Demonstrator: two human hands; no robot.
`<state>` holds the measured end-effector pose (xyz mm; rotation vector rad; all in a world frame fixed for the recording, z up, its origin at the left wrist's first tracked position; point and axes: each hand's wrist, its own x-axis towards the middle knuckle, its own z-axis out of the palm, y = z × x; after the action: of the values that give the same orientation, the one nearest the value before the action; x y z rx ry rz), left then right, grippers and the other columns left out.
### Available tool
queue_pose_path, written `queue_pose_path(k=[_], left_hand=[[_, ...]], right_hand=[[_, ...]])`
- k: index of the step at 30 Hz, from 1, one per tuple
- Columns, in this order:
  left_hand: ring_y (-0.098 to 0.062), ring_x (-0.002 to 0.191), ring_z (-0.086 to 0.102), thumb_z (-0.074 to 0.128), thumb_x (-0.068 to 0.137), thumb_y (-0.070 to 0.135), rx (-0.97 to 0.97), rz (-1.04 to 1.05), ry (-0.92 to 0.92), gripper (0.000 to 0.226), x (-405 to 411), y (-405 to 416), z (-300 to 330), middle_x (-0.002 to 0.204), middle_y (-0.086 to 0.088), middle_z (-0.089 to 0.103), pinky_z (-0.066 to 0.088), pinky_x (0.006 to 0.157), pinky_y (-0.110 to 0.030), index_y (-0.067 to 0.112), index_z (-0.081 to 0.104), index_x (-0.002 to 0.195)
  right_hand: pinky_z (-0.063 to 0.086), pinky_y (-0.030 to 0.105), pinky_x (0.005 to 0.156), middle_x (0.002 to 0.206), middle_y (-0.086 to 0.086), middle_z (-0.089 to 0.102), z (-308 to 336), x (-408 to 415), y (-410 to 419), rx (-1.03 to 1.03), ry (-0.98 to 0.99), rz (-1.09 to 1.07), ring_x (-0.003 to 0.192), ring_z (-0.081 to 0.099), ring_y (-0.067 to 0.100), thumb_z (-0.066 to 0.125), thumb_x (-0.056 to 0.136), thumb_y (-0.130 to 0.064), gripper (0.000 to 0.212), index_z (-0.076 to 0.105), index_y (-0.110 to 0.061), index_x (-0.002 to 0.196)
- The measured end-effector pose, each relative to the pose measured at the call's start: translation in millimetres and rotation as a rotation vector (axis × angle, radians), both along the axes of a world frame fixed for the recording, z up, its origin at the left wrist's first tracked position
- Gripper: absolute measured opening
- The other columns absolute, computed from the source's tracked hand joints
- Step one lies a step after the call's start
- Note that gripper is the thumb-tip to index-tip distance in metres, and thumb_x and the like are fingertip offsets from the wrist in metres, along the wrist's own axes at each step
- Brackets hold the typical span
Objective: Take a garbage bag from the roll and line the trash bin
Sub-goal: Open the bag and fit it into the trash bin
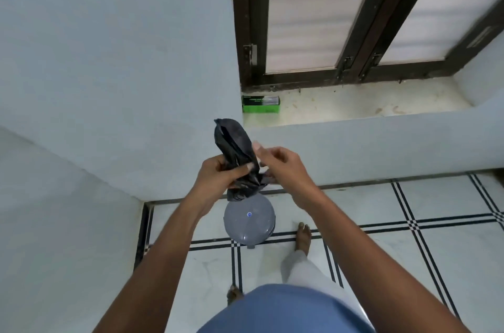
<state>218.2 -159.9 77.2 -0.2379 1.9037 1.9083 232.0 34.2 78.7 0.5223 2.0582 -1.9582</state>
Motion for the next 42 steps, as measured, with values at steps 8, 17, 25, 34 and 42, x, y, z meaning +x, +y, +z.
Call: queue_pose_path(k=[8, 17, 25, 34, 42], left_hand=[[-0.027, 0.094, 0.076, 0.085, 0.091, 0.011, 0.117, -0.216, -0.063, 0.020, 38.4, -39.0, -4.5, 0.105, -0.012, 0.079, 0.061, 0.102, -0.053, 0.007, 0.079, 0.110], [-0.029, 0.113, 0.078, 0.062, 0.108, 0.036, 0.115, 0.153, -0.166, 0.030, 35.2, -40.0, 13.0, 0.124, -0.013, 0.082, 0.056, 0.105, -0.044, 0.016, 0.083, 0.118], [-0.030, 0.113, 0.079, 0.060, 0.111, 0.040, 0.107, 0.269, -0.075, 0.037, 35.4, -2.9, 36.7, 0.121, -0.012, 0.083, 0.059, 0.107, -0.050, 0.010, 0.079, 0.125], [-0.006, 0.117, 0.073, 0.090, 0.087, 0.048, -0.329, -0.357, -0.073, 0.052, 54.6, 4.9, 15.0, 0.116, 0.011, 0.083, 0.049, 0.104, -0.035, 0.030, 0.073, 0.132], [-0.012, 0.142, 0.053, 0.102, 0.076, 0.039, -0.240, -0.313, -0.074, 0.117, 59.7, 38.2, 1.6, 0.158, 0.012, 0.051, 0.046, 0.122, -0.043, 0.022, 0.031, 0.168]], right_hand=[[0.065, 0.033, 0.075, 0.089, 0.000, 0.084, -12.1, 33.2, -3.5, -0.022, 0.064, -0.209, 0.084, 0.079, 0.017, 0.066, 0.110, -0.009, 0.020, 0.082, -0.019, 0.105], [0.055, 0.042, 0.077, 0.094, 0.019, 0.068, 10.5, 34.8, 21.8, -0.128, -0.051, 0.191, 0.086, 0.061, 0.031, 0.063, 0.089, -0.039, 0.033, 0.071, -0.009, 0.100], [0.068, 0.037, 0.085, 0.117, 0.000, 0.084, 30.4, 46.0, 29.6, 0.059, 0.007, 0.552, 0.104, 0.083, 0.019, 0.083, 0.097, -0.052, 0.047, 0.074, -0.020, 0.130], [0.048, 0.023, 0.051, 0.072, 0.004, 0.066, 28.0, 23.5, 44.8, -0.453, -0.126, -0.068, 0.054, 0.054, 0.013, 0.077, 0.104, -0.018, 0.012, 0.074, -0.009, 0.097], [0.046, 0.016, 0.049, 0.057, -0.008, 0.059, 40.8, 19.8, 63.4, -0.737, -0.192, 0.081, 0.045, 0.054, 0.005, 0.074, 0.100, -0.017, 0.014, 0.073, -0.016, 0.087]])
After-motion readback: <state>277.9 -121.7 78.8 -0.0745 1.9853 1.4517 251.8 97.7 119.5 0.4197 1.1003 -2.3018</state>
